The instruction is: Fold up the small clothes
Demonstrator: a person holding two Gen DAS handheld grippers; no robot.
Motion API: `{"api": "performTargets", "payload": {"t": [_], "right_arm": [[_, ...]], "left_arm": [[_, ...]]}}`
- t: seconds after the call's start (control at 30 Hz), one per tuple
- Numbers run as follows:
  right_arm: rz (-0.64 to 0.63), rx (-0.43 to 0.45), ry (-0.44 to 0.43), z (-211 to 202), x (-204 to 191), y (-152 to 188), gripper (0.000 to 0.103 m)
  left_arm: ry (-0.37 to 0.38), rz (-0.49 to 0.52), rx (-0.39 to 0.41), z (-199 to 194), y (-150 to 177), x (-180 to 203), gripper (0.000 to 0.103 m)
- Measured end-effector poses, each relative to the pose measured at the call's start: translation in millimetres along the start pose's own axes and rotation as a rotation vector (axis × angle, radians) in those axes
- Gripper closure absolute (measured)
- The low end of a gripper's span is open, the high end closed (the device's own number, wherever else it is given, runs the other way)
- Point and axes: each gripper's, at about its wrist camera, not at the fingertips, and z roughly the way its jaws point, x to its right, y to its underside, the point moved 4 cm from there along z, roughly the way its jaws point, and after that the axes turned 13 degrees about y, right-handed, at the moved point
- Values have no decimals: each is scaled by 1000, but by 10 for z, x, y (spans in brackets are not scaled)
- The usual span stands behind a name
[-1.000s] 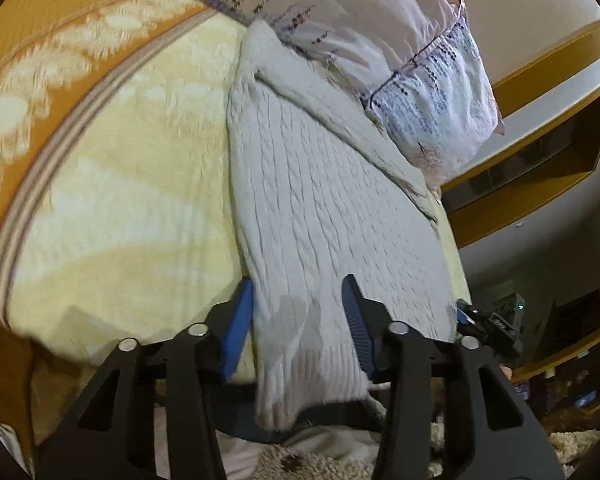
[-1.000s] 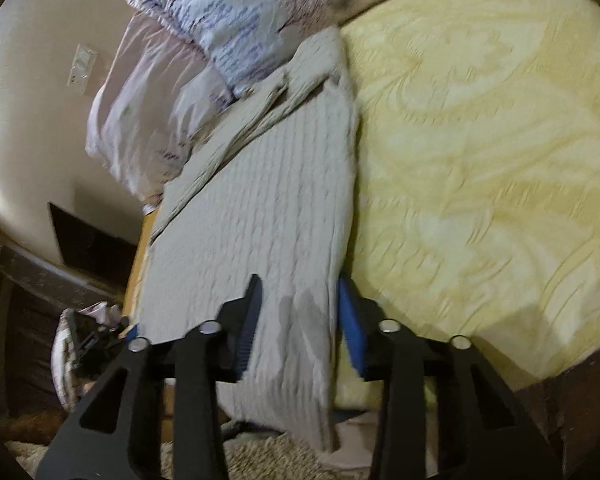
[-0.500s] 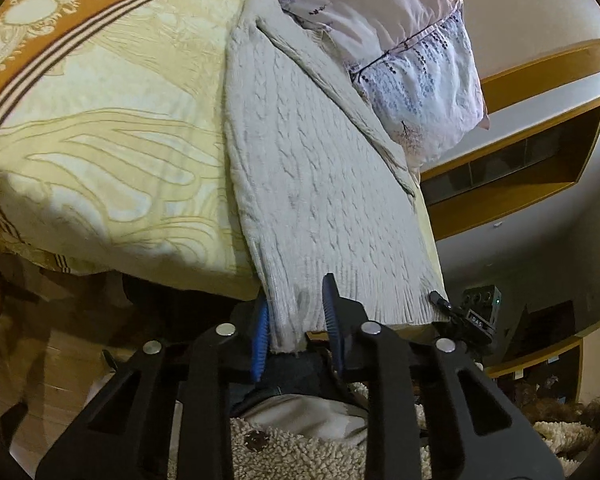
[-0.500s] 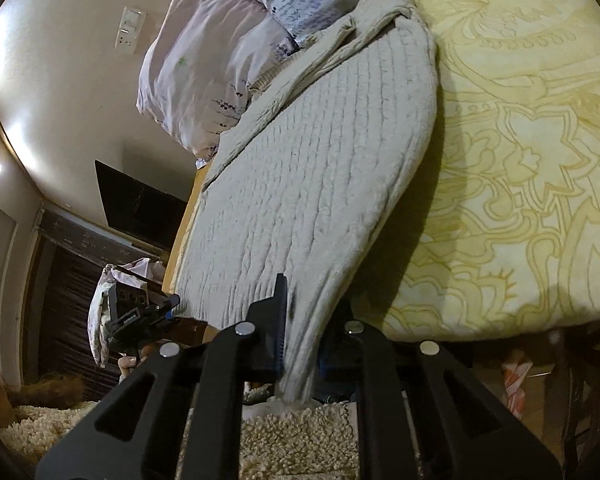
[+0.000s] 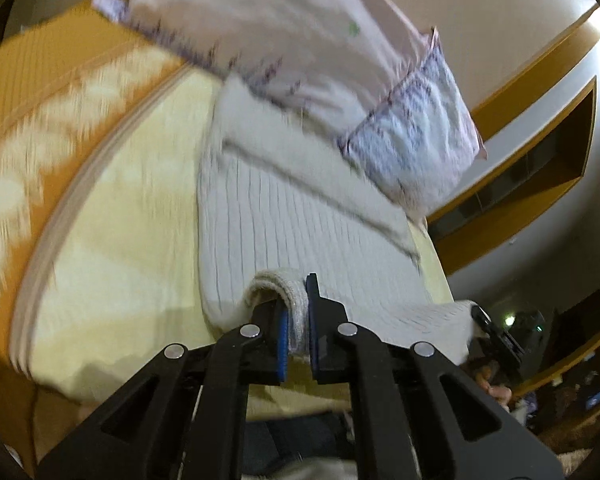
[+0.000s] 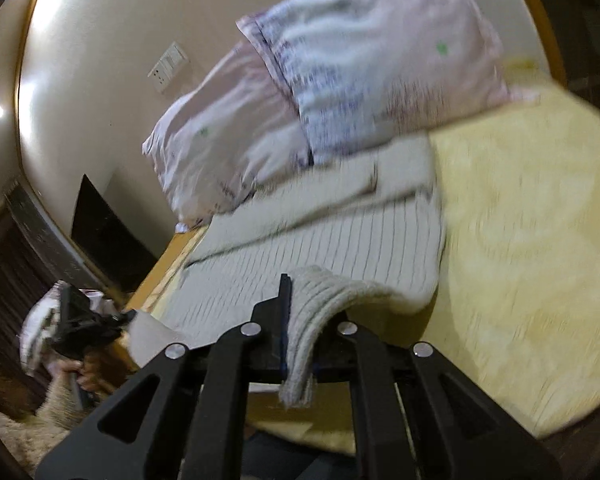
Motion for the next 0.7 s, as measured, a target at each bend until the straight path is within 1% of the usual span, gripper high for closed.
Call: {"api": "performTargets", "payload": {"t": [0.13,0.2,0.33,0.43,0.57,0.7], "right_arm": [[-59,87,43,46,-100,-261,96],[-83,111,64,112,-138,-396,96],[-120,158,114,257,-199,-617,96],[-136,171,143,391,-222,-757,96],[-167,177,193,634,-231,-972,96],[-143,167,221,950,-162,-1227,96]], "left_arm": [[-32,49,67,29,-374,51,96],[-37,71,89,72,-574,84,96],[-69,134,115,263,-931,171,96],[-90,151,123,433,-1174,190,96],[-136,185,110,713,-1478,185,96],[-176,199,101,1034,-1788,128,96]]}}
